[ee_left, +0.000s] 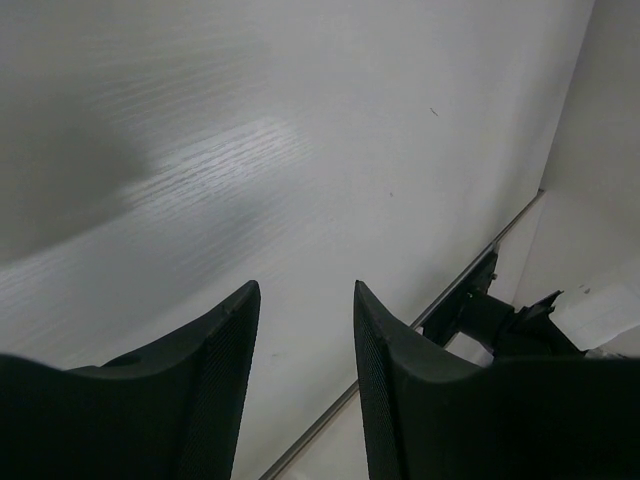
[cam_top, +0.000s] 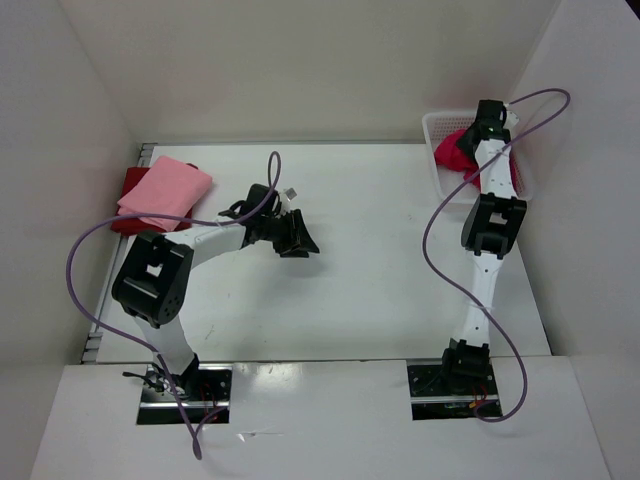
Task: Fold and stack the t-shirts
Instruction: Grab crumpled tshirt from bin with the right arm, then move the tshirt to the center of the board
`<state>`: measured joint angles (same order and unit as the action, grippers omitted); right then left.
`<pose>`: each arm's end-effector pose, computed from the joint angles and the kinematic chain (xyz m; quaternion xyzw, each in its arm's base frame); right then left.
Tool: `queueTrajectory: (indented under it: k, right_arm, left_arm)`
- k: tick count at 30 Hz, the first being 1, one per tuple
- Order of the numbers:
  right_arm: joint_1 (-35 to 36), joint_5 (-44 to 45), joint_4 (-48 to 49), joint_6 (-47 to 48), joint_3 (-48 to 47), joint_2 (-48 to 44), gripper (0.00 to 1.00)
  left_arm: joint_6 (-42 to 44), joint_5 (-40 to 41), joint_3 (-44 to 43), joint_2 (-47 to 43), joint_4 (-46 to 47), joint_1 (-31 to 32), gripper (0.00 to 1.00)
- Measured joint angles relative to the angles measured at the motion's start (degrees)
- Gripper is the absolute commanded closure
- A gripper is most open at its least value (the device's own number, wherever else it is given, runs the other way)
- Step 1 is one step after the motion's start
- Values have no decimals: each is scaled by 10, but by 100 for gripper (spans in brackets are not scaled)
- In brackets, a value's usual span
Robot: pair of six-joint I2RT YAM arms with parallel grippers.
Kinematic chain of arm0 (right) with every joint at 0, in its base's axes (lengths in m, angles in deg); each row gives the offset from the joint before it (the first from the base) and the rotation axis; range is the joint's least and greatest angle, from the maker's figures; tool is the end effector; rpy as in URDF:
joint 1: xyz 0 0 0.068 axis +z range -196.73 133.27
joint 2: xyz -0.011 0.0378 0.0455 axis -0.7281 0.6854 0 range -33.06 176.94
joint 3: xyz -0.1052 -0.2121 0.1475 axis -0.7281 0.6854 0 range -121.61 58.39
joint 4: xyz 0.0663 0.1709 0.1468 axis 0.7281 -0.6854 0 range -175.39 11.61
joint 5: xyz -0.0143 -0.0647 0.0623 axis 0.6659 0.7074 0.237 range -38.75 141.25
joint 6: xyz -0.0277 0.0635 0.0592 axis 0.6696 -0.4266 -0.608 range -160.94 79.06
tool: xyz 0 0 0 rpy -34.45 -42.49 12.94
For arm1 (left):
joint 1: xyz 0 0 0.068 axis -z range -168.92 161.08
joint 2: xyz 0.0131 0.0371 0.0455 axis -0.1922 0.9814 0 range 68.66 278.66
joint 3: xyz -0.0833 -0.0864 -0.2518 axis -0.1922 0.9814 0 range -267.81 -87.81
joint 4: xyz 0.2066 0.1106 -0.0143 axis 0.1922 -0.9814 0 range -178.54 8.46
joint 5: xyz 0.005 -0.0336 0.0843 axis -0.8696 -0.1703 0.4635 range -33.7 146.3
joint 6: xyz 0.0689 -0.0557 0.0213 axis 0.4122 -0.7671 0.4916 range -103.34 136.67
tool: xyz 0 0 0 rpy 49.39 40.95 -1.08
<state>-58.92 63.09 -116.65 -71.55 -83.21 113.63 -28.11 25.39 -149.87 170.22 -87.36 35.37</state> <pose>0.5621 -0.1384 0.1968 0.3713 0.8356 -0.0304 0.4038 0.3294 -0.1947 0.1846 -0.0588 0.8953 -0.4107 0.1621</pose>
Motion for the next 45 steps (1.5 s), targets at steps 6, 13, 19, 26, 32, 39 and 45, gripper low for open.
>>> queueTrajectory:
  k: [6,13,19,26,32,39,45]
  right_arm:
    - [0,-2,-38,1,-159,90,73]
    - [0,-24,-82,-5,-191,108,100]
    - [0,-64,-111,-4,-203,76,100]
    - [16,-140,-114,9,-143,-127,100]
    - [98,-286,26,-11,117,-452,100]
    - [244,-439,128,-53,119,-563,99]
    - [262,-499,175,-85,128,-575,98]
  left_arm:
    - [0,0,-5,5,-2,-14,50]
    - [0,0,-16,6,-8,-26,50]
    - [0,-2,-41,6,-21,-32,47]
    - [-4,-32,-92,5,-20,-53,46]
    - [-22,-44,-95,-18,-18,-122,45]
    - [-57,-55,-53,-83,-7,-229,42]
    - [-75,-60,-18,-121,-5,-311,41]
